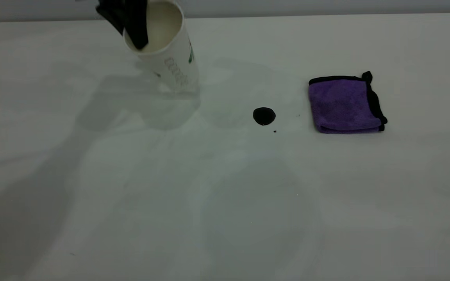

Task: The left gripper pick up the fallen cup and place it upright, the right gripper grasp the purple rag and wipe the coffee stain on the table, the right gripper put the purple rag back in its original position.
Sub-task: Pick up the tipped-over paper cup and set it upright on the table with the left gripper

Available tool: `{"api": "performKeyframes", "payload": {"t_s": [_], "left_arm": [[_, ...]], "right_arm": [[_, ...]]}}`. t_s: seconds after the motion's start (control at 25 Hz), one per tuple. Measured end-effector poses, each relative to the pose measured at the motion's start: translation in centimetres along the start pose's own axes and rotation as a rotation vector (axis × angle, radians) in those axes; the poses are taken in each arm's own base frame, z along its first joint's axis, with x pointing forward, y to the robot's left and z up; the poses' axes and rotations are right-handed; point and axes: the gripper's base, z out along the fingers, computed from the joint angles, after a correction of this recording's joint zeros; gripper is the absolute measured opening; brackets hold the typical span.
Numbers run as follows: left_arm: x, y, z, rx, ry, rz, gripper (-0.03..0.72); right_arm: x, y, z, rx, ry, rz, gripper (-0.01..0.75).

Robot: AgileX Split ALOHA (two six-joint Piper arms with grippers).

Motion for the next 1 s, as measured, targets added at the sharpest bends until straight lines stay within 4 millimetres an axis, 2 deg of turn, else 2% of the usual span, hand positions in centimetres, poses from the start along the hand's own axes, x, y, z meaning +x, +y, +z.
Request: {"api": "performKeyframes", "payload": {"t_s": [0.24, 0.44, 1.0], "left_arm": [[-1.2, 0.7, 2.6, -0.003, 0.035, -0.01, 0.009], [-1.3, 0.9, 3.8, 0.001, 0.052, -0.016, 0.01], [-1.2, 1.0, 4.0, 0.001, 0.057, -0.018, 0.072]], "right_arm": [[0.0, 0.0, 0.0, 0.0, 0.0, 0.0, 0.429], [0.0, 0.0, 0.0, 0.0, 0.0, 0.0, 0.429], [0.0, 0.0, 0.0, 0.0, 0.0, 0.0, 0.429]]}}
